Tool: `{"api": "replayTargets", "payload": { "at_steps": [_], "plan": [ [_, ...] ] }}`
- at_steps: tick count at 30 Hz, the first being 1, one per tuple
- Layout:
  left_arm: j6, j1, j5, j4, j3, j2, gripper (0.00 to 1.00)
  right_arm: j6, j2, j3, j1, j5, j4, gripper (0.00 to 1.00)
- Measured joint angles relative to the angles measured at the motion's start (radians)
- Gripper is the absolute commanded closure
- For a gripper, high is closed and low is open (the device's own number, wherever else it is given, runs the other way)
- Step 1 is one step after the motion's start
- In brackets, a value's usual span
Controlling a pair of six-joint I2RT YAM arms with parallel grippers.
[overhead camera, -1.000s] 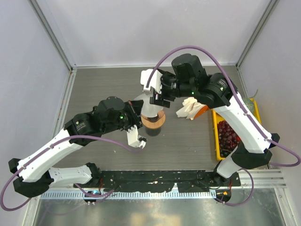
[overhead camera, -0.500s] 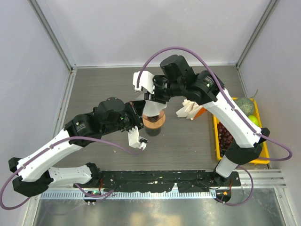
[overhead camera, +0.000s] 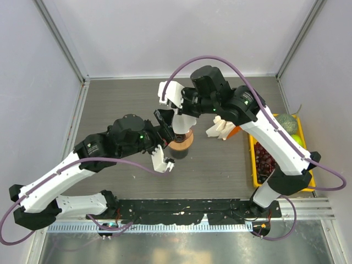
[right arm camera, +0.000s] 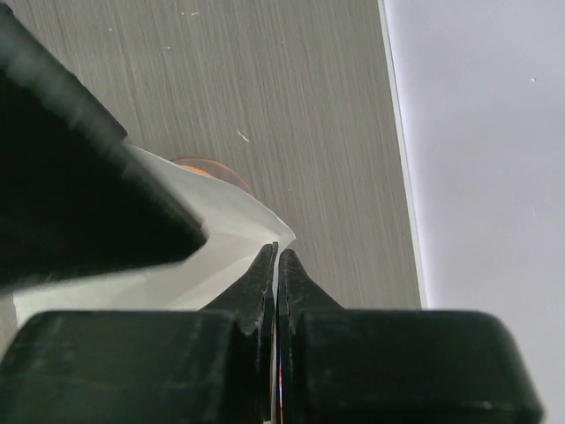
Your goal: Place the coffee filter in the dripper
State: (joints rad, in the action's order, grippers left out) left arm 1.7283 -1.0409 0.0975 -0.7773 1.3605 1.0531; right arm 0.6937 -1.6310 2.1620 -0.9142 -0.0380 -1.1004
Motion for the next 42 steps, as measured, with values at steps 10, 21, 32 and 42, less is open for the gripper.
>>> {"api": "replayTargets", "payload": {
  "at_steps": [10, 21, 32, 42],
  "plan": [
    [-0.581, 0.063, -0.172, -0.050, 0.074, -0.117, 0.01, -0.123, 0.138, -0.150, 0.101, -0.096, 0.027, 0.95],
    [-1.567, 0.644, -0.663, 0.117, 0.061, -0.175, 0.01, -0.303, 0.027, -0.172, 0.197, -0.332, 0.014, 0.95],
    [-2.098, 0.843, -0.922, 0.306, -0.157, -0.112, 0.01, -0.338, -0.021, -0.360, 0.196, -0.392, 0.134, 0.49],
    [-2.148, 0.888, -0.943, 0.322, -0.157, -0.120, 0.04, -0.312, -0.060, -0.324, 0.283, -0.411, 0.145, 0.29]
  ]
}}
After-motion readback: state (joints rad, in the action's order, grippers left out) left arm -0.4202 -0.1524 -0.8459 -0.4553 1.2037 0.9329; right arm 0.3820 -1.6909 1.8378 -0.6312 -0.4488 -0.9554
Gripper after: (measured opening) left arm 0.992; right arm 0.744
